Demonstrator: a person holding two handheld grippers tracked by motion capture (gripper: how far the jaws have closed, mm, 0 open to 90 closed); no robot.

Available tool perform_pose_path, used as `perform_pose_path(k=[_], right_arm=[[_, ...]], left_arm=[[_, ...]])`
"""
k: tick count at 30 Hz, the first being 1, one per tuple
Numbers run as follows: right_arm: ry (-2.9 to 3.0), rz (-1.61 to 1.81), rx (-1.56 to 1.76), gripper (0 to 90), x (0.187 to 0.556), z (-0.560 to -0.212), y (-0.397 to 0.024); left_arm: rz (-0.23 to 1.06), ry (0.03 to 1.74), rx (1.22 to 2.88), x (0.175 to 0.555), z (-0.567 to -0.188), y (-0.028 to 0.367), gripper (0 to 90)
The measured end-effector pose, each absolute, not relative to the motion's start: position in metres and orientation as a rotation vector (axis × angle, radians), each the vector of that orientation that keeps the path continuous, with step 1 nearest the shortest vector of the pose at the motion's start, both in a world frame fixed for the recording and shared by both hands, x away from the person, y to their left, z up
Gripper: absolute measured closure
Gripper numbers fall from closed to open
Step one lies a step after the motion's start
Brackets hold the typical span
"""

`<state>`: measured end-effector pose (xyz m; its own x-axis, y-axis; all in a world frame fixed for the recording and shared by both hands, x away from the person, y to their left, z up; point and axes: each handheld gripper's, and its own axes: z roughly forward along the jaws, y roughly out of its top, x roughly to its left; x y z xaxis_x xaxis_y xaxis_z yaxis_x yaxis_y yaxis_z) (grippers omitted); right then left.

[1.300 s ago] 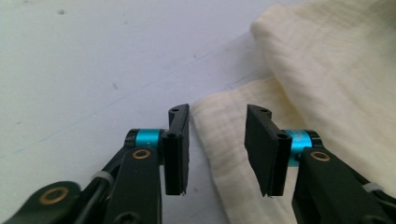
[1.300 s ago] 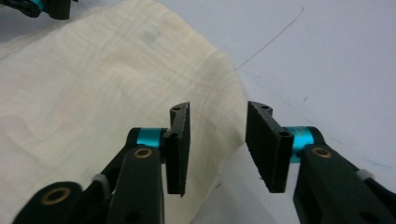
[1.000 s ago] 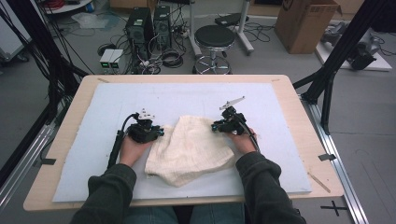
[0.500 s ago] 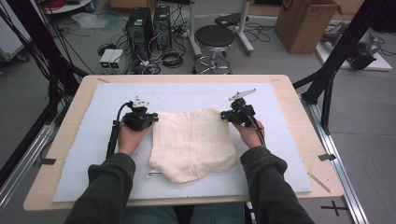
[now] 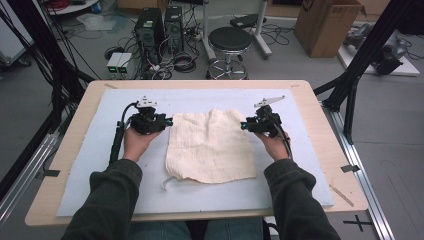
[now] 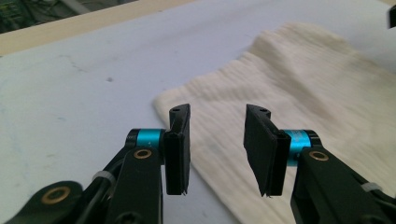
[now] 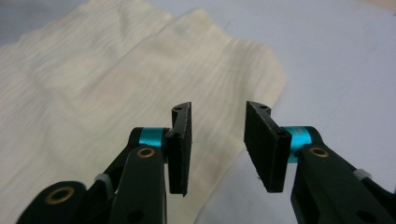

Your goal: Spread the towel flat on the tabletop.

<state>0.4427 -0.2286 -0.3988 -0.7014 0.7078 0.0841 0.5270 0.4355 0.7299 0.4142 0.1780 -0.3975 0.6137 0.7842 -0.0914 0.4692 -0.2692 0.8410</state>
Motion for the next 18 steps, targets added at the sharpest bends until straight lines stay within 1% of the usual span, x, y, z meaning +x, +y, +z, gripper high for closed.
perform_pose_path(k=[4, 11, 14, 18], right_arm=[[2.482, 1.164, 0.987, 60.1, 0.417, -0.398, -0.229], [2.53, 1.2, 0.855, 59.7, 0.371, -0.4, -0.232], [2.541, 1.217, 0.81, 59.4, 0.357, -0.404, -0.233], [2.571, 1.233, 0.763, 59.4, 0.341, -0.411, -0.234]], left_arm=[[0.405, 0.93, 1.91, 0.388, -0.401, 0.183, 59.9], [0.354, 0.798, 1.946, 0.343, -0.406, 0.186, 56.0], [0.306, 0.748, 1.961, 0.325, -0.412, 0.184, 54.3], [0.263, 0.669, 2.021, 0.307, -0.419, 0.177, 52.5]])
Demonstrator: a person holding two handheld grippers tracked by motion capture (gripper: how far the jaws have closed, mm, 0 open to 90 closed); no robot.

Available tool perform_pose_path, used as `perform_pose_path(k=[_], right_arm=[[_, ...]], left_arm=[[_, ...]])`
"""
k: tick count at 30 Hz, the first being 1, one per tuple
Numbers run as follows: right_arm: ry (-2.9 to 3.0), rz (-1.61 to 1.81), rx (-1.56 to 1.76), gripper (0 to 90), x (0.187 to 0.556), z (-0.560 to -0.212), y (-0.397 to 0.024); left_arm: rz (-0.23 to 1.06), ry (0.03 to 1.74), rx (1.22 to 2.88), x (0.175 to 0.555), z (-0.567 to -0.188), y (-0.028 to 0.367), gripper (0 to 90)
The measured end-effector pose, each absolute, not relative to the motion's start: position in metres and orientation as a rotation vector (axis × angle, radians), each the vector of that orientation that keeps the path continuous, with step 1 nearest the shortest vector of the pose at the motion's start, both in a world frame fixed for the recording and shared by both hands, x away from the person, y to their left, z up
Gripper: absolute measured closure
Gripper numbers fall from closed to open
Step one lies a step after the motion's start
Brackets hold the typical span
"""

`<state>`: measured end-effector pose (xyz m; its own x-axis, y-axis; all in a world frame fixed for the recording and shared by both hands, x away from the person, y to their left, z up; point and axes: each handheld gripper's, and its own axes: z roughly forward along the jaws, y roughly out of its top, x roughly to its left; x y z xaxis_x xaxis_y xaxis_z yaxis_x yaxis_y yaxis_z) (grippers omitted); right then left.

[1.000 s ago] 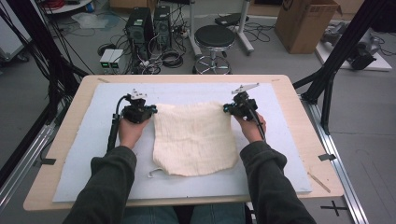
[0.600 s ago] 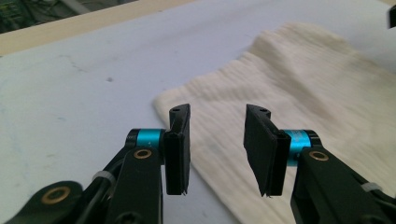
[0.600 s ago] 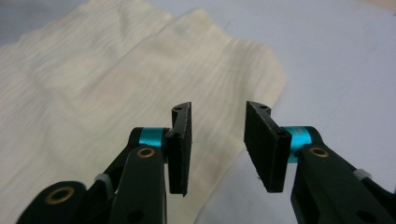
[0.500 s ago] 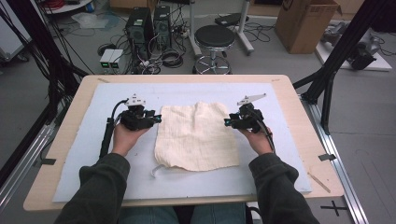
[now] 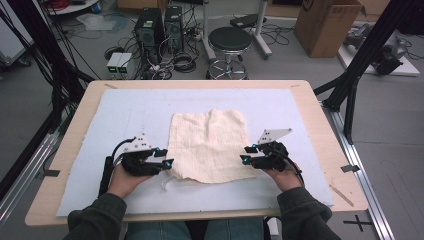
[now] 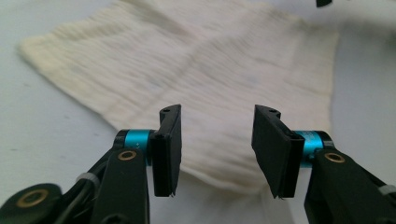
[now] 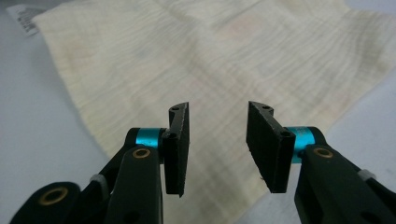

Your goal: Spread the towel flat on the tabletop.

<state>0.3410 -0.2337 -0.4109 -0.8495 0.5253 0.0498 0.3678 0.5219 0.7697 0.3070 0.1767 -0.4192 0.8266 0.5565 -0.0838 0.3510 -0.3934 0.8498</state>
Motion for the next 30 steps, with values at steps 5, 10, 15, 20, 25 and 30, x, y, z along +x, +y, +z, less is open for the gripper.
perform_pose_path(k=[5, 10, 15, 20, 25, 30], right_arm=[[2.622, 1.214, 0.734, 59.9, 0.332, -0.423, -0.234], [2.706, 1.173, 0.701, 62.2, 0.332, -0.434, -0.232], [2.74, 1.128, 0.684, 67.7, 0.332, -0.437, -0.229], [2.73, 1.117, 0.692, 73.6, 0.333, -0.438, -0.229], [2.723, 1.111, 0.685, 73.8, 0.333, -0.438, -0.228], [2.72, 1.106, 0.689, 73.6, 0.332, -0.437, -0.227]], left_arm=[[0.202, 0.615, 2.104, 0.305, -0.428, 0.165, 58.2], [0.171, 0.606, 2.185, 0.312, -0.439, 0.157, 63.0], [0.192, 0.598, 2.199, 0.316, -0.442, 0.151, 79.1], [0.2, 0.589, 2.174, 0.316, -0.435, 0.157, 87.6], [0.218, 0.552, 2.15, 0.311, -0.417, 0.17, 87.6], [0.199, 0.519, 2.129, 0.306, -0.397, 0.18, 83.5]])
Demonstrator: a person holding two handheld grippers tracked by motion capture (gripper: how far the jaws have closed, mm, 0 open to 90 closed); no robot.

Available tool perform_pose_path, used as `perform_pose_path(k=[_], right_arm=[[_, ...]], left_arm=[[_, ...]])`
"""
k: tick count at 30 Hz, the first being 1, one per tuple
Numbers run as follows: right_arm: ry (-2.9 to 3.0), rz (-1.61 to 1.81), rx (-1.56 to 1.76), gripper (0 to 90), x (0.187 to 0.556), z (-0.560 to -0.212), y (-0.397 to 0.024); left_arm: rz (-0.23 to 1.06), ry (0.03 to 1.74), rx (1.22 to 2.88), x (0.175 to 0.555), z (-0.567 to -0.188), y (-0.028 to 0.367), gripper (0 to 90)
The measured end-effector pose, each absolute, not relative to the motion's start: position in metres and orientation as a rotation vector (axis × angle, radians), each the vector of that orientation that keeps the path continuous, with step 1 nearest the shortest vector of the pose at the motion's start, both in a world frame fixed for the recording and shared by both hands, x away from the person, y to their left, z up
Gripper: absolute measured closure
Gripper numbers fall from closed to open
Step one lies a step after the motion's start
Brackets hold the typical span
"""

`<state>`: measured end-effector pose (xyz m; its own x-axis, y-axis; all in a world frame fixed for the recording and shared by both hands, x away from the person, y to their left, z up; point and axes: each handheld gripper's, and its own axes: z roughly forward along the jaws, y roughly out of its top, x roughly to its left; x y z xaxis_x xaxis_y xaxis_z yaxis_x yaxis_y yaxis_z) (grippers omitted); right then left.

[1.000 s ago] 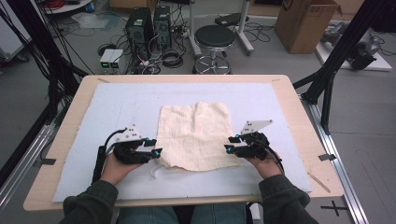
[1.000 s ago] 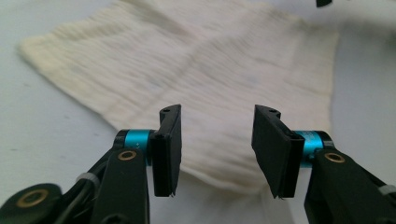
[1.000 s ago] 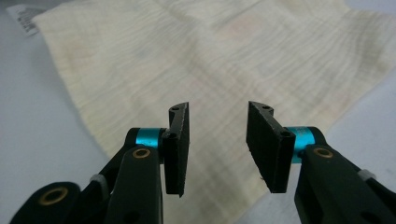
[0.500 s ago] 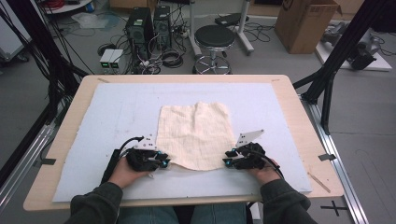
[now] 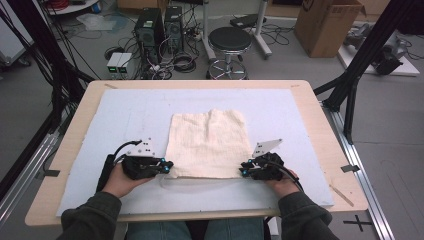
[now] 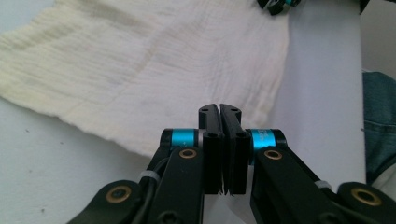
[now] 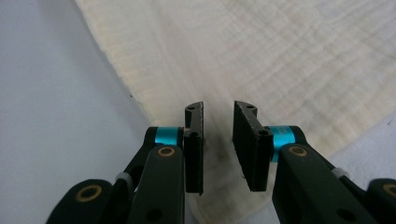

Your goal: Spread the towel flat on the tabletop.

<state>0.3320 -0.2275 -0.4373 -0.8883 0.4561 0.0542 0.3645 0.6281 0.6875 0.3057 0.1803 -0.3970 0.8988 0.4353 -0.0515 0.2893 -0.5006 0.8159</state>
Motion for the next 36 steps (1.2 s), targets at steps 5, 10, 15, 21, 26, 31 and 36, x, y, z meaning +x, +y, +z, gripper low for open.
perform_pose_path(k=[5, 10, 15, 21, 26, 31, 36], right_arm=[[2.719, 1.106, 0.675, 72.0, 0.332, -0.437, -0.227], [2.712, 1.152, 0.65, 71.5, 0.329, -0.431, -0.23], [2.714, 1.151, 0.633, 69.1, 0.328, -0.43, -0.232], [2.757, 1.104, 0.619, 66.3, 0.327, -0.436, -0.233], [2.757, 1.13, 0.639, 77.1, 0.329, -0.437, -0.232], [2.785, 1.129, 0.604, 88.5, 0.327, -0.436, -0.228], [2.808, 1.176, 0.576, 88.6, 0.321, -0.432, -0.226]], left_arm=[[0.184, 0.542, 2.116, 0.308, -0.397, 0.183, 69.0], [0.11, 0.49, 2.157, 0.305, -0.412, 0.176, 71.1], [0.078, 0.498, 2.233, 0.306, -0.428, 0.169, 67.9], [0.102, 0.499, 2.292, 0.307, -0.435, 0.164, 66.9], [0.134, 0.519, 2.288, 0.31, -0.436, 0.166, 84.3], [0.144, 0.522, 2.274, 0.308, -0.431, 0.17, 86.6], [0.158, 0.526, 2.247, 0.299, -0.424, 0.181, 86.6]])
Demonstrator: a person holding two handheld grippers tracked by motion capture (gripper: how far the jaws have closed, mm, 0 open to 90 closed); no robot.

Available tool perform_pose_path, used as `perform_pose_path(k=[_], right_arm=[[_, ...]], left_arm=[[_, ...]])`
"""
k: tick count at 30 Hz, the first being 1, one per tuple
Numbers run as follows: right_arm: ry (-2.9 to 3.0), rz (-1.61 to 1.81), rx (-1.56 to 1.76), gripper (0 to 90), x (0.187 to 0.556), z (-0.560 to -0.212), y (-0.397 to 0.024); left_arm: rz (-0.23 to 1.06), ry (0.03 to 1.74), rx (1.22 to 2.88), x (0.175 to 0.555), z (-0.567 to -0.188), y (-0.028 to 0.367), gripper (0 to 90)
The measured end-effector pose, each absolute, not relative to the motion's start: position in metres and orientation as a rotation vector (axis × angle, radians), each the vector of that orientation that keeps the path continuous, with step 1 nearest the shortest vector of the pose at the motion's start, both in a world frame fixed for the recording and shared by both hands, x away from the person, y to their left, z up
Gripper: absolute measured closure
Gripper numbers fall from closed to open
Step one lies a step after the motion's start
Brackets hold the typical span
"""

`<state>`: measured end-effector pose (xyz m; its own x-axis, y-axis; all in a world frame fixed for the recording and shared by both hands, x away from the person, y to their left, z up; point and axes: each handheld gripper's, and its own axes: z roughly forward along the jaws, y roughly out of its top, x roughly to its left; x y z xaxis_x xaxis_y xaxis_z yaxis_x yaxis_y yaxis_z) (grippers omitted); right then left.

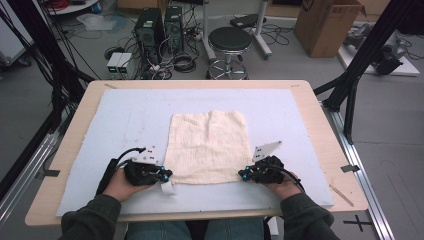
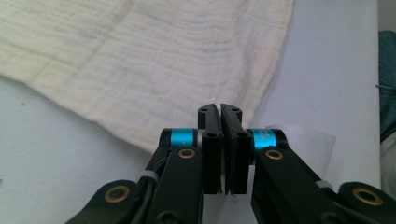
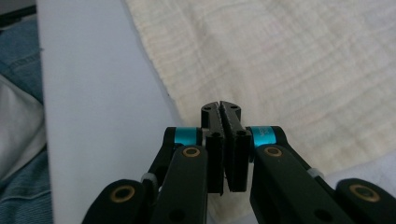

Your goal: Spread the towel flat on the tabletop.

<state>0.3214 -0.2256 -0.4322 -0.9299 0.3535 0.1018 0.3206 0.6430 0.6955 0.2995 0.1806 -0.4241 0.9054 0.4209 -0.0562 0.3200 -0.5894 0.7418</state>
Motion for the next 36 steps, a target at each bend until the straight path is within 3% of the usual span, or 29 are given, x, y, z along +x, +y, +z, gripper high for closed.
perform_pose_path(k=[19, 23, 28, 36], right_arm=[[2.852, 1.193, 0.525, 87.4, 0.298, -0.429, -0.22], [2.859, 1.221, 0.514, 77.4, 0.297, -0.428, -0.22], [2.802, 1.282, 0.541, 64.4, 0.299, -0.423, -0.223], [2.71, 1.266, 0.652, 57.3, 0.316, -0.422, -0.229]], left_arm=[[0.15, 0.525, 2.231, 0.26, -0.426, 0.191, 86.4], [0.137, 0.529, 2.217, 0.257, -0.428, 0.192, 84.3], [0.137, 0.561, 2.138, 0.26, -0.424, 0.196, 69.5], [0.227, 0.672, 2.091, 0.276, -0.423, 0.198, 61.1]])
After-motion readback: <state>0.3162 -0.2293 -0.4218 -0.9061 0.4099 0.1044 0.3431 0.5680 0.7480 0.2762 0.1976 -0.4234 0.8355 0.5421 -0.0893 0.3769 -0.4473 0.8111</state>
